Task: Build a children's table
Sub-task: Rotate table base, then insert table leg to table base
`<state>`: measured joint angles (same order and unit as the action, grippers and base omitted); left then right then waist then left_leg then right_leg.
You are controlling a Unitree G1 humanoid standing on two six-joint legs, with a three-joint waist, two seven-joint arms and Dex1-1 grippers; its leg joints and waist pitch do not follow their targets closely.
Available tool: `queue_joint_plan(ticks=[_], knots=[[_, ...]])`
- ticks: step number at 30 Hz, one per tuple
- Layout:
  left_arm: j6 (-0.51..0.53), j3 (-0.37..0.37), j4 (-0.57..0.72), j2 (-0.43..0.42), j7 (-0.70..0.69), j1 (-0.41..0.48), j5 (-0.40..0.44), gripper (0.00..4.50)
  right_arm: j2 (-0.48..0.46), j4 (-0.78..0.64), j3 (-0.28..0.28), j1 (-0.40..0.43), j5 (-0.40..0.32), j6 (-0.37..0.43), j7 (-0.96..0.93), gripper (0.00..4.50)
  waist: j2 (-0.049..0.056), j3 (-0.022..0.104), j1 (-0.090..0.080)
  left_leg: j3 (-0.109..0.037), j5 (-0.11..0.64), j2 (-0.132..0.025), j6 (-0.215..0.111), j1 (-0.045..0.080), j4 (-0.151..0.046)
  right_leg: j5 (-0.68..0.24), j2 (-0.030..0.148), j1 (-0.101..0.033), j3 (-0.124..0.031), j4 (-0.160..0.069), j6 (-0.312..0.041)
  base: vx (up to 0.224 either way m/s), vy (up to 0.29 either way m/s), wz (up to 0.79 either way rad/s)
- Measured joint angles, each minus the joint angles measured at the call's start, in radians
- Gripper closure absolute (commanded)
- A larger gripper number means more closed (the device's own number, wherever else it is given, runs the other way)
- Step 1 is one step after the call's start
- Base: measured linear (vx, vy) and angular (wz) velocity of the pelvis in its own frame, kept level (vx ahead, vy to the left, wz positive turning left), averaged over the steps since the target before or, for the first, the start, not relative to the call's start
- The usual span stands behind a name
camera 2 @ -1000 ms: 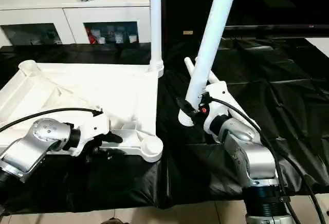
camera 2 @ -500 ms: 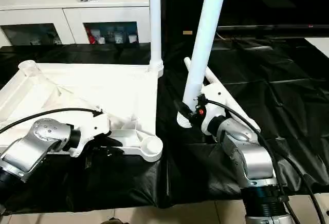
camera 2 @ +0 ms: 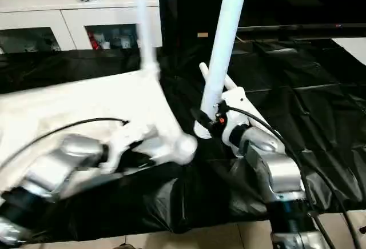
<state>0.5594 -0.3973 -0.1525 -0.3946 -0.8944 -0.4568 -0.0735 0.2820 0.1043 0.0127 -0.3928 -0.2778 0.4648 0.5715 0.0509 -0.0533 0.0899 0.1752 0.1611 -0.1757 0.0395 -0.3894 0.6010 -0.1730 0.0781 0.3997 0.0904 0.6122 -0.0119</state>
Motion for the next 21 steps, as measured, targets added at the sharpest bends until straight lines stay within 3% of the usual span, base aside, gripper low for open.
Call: queue_joint_plan(ticks=[8, 21], knots=[[-0.092, -0.001, -0.081, 0.05, 0.06, -0.016, 0.029, 4.5, -0.008, 0.172, 0.032, -0.078, 0.003, -0.039, 0.076, 2.59, -0.001, -0.001, 0.003, 0.0, 0.0, 0.0, 0.0, -0.001, 0.001, -0.001, 0.0, 0.0, 0.0, -0.001, 0.002, 0.0, 0.0, 0.0], [-0.124, 0.001, -0.119, 0.059, 0.064, -0.023, 0.037, 4.5, -0.016, 0.27, 0.035, -0.12, 0.012, -0.086, 0.13, 2.59, -0.006, 0.0, 0.003, 0.0, 0.0, 0.0, 0.0, 0.001, 0.0, -0.001, 0.0, -0.001, 0.0, 0.0, 0.002, 0.0, 0.0, 0.0]])
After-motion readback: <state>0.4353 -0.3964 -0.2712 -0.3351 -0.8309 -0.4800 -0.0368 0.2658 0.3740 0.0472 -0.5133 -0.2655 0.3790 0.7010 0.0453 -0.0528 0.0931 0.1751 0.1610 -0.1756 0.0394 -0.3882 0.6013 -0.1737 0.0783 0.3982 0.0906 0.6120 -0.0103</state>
